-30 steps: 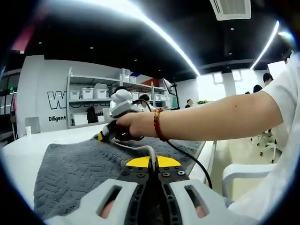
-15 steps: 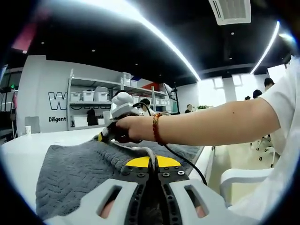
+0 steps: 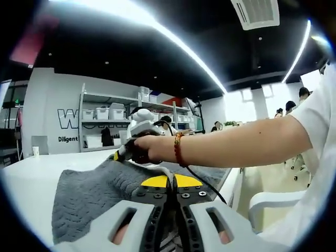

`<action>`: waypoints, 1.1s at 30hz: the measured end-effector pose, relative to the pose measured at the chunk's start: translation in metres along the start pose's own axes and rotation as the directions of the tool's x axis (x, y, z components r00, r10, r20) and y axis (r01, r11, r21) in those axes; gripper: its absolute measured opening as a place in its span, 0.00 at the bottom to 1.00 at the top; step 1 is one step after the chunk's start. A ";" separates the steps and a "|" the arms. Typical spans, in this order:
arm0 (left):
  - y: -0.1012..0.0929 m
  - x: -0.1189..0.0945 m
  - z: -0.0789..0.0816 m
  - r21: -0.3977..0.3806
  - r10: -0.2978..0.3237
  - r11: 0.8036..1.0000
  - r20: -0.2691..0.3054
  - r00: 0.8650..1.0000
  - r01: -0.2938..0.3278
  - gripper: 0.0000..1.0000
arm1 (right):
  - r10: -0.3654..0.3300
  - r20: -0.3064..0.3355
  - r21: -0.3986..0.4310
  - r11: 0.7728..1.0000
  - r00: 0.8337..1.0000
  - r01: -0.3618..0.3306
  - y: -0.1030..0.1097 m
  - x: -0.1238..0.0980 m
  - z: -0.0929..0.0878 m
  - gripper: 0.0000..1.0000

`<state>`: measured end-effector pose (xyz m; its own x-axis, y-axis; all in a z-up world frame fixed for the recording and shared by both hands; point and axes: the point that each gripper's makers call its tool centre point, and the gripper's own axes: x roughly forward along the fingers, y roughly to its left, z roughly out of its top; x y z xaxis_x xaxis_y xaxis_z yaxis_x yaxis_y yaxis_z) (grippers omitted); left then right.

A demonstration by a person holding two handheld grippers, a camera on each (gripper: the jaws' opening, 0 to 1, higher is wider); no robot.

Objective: Open the folded towel by lifting each exposed corner and separating the folded layers until the towel lies flat within the target outline without major curled edges

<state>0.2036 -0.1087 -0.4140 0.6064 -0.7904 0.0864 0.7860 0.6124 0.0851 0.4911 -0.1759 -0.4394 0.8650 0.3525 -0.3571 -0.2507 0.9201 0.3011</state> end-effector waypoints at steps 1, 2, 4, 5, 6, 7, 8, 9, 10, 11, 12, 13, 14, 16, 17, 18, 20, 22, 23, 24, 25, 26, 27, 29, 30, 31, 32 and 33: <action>0.000 0.000 0.000 -0.001 0.000 1.000 0.002 1.000 0.000 0.00 | 0.003 0.003 0.001 1.000 1.000 -0.003 0.002 -0.001 0.001 0.00; 0.000 0.000 0.001 -0.002 -0.001 1.000 0.003 1.000 0.001 0.00 | 0.005 0.006 0.001 1.000 1.000 -0.005 0.003 -0.002 0.003 0.00; 0.001 -0.001 0.002 -0.002 0.001 1.000 0.006 1.000 -0.001 0.00 | 0.010 0.012 0.003 1.000 1.000 -0.010 0.006 -0.004 0.005 0.00; 0.001 -0.001 0.003 -0.003 0.000 1.000 0.008 1.000 0.000 0.00 | 0.011 0.013 0.002 1.000 1.000 -0.011 0.007 -0.005 0.005 0.00; 0.001 -0.001 0.004 -0.003 0.000 1.000 0.009 1.000 0.000 0.00 | 0.011 0.014 0.002 1.000 1.000 -0.011 0.008 -0.005 0.005 0.00; 0.001 -0.001 0.005 0.000 0.000 1.000 0.012 1.000 0.000 0.00 | 0.012 0.015 -0.001 1.000 1.000 -0.012 0.009 -0.006 0.006 0.00; 0.002 -0.002 0.006 0.001 0.001 1.000 0.012 1.000 -0.001 0.00 | 0.012 0.018 -0.002 1.000 1.000 -0.012 0.010 -0.007 0.008 0.00; 0.002 -0.002 0.006 0.003 0.002 1.000 0.013 1.000 -0.002 0.00 | 0.013 0.020 -0.003 1.000 1.000 -0.013 0.011 -0.008 0.008 0.00; 0.003 -0.002 0.007 0.005 0.003 1.000 0.014 1.000 -0.003 0.00 | 0.014 0.022 -0.004 1.000 1.000 -0.014 0.012 -0.009 0.008 0.00; 0.003 -0.003 0.007 0.005 0.004 1.000 0.015 1.000 -0.004 0.00 | 0.015 0.023 -0.005 1.000 1.000 -0.015 0.013 -0.009 0.008 0.00; 0.004 -0.004 0.008 0.004 0.004 1.000 0.016 1.000 -0.004 0.00 | 0.016 0.024 -0.006 1.000 1.000 -0.016 0.014 -0.010 0.009 0.00; 0.005 -0.005 0.009 0.004 0.005 1.000 0.017 1.000 -0.005 0.00 | 0.018 0.025 -0.007 1.000 1.000 -0.017 0.015 -0.011 0.009 0.00; 0.006 -0.005 0.010 0.003 0.006 1.000 0.019 1.000 -0.006 0.00 | 0.019 0.025 -0.007 1.000 1.000 -0.018 0.015 -0.011 0.009 0.00; 0.008 -0.007 0.012 0.002 0.010 1.000 0.026 1.000 -0.010 0.00 | 0.022 0.025 -0.004 1.000 0.999 -0.022 0.017 -0.013 0.010 0.00; 0.009 -0.008 0.013 0.001 0.011 1.000 0.028 1.000 -0.011 0.00 | 0.024 0.026 -0.002 1.000 0.999 -0.024 0.018 -0.013 0.010 0.00; 0.009 -0.008 0.014 0.000 0.011 1.000 0.029 1.000 -0.011 0.00 | 0.025 0.028 -0.001 1.000 0.999 -0.025 0.018 -0.014 0.011 0.00; 0.011 -0.010 0.016 -0.007 0.009 1.000 0.035 0.999 -0.009 0.00 | 0.030 0.030 0.003 1.000 0.999 -0.030 0.019 -0.012 0.016 0.00; 0.012 -0.011 0.017 -0.020 0.007 1.000 0.039 0.999 -0.006 0.00 | 0.034 0.033 0.000 0.999 0.999 -0.034 0.021 -0.011 0.019 0.00; 0.012 -0.012 0.019 -0.021 0.005 1.000 0.047 0.999 -0.004 0.00 | 0.039 0.035 -0.004 0.999 0.999 -0.039 0.024 -0.011 0.021 0.00; 0.013 -0.013 0.021 -0.028 0.007 1.000 0.052 0.999 -0.006 0.00 | 0.040 0.036 -0.005 0.999 0.999 -0.040 0.026 -0.013 0.020 0.00; 0.014 -0.014 0.022 -0.030 0.007 1.000 0.054 0.999 -0.005 0.00 | 0.040 0.036 -0.005 0.999 0.999 -0.040 0.027 -0.014 0.019 0.00; 0.014 -0.014 0.022 -0.033 0.007 0.999 0.055 0.998 -0.005 0.00 | 0.041 0.036 -0.006 0.999 0.998 -0.041 0.028 -0.015 0.018 0.00; 0.014 -0.014 0.023 -0.035 0.007 0.999 0.056 0.998 -0.005 0.00 | 0.042 0.036 -0.006 0.999 0.998 -0.042 0.029 -0.016 0.017 0.00; 0.015 -0.016 0.025 -0.033 0.010 0.999 0.061 0.998 -0.008 0.00 | 0.045 0.036 -0.005 0.999 0.998 -0.045 0.032 -0.019 0.016 0.00; 0.017 -0.017 0.026 -0.032 0.014 0.999 0.064 0.998 -0.012 0.00 | 0.047 0.041 0.002 0.999 0.998 -0.048 0.034 -0.020 0.017 0.00; 0.020 -0.019 0.028 -0.036 0.020 0.999 0.070 0.997 -0.017 0.00 | 0.048 0.039 0.002 0.999 0.998 -0.048 0.033 -0.016 0.022 0.00; 0.021 -0.020 0.029 -0.044 0.020 0.999 0.076 0.997 -0.017 0.00 | 0.048 0.038 -0.002 0.999 0.998 -0.048 0.034 -0.016 0.024 0.00; 0.021 -0.021 0.029 -0.050 0.017 0.999 0.075 0.997 -0.013 0.00 | 0.052 0.039 -0.004 0.999 0.998 -0.052 0.034 -0.015 0.027 0.00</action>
<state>0.2035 -0.0790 -0.3851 0.6087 -0.7766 0.1624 0.7830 0.6210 0.0346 0.4815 -0.1543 -0.4003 0.8671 0.3930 -0.3062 -0.2969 0.9011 0.3160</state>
